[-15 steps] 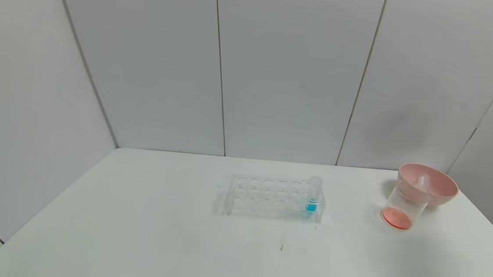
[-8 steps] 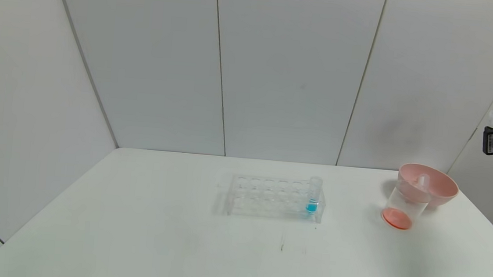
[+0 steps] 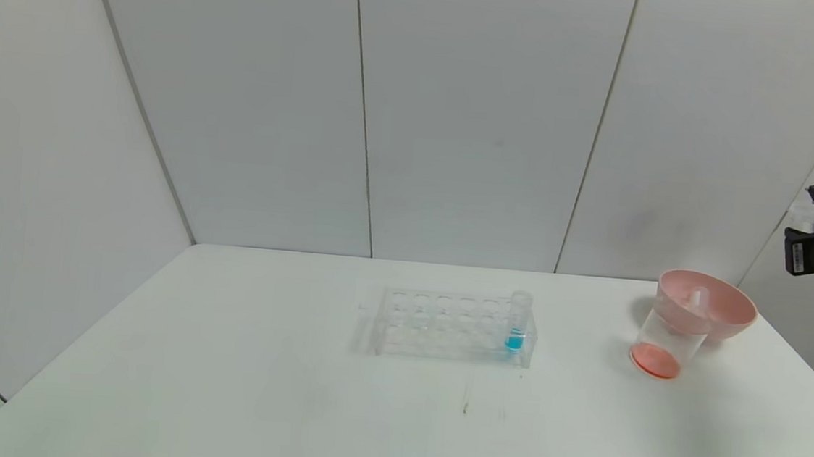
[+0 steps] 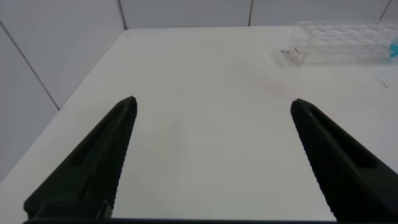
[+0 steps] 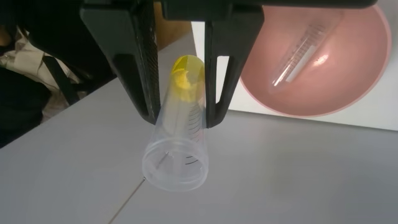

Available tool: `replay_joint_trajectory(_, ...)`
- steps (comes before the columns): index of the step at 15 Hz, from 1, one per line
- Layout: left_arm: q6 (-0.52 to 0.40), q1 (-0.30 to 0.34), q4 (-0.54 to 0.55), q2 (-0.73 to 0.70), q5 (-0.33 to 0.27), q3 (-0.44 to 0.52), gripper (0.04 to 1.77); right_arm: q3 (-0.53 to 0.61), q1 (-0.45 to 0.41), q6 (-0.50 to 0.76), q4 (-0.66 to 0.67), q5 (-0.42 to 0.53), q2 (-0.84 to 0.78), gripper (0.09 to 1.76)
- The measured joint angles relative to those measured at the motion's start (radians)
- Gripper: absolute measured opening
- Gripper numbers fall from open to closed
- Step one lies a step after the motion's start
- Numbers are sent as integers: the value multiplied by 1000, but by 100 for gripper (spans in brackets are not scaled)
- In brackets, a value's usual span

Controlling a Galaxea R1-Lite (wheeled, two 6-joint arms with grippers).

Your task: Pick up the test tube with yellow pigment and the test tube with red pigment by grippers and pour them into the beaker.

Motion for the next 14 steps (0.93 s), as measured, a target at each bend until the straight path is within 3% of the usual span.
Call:
replay_joint_trajectory(8, 0, 0, 0, 0, 0, 0, 176, 74, 26, -15, -56, 41, -23, 49)
replay_joint_trajectory(14, 0, 0, 0, 0, 0, 0, 176, 116, 33, -20, -90, 254, -38, 49)
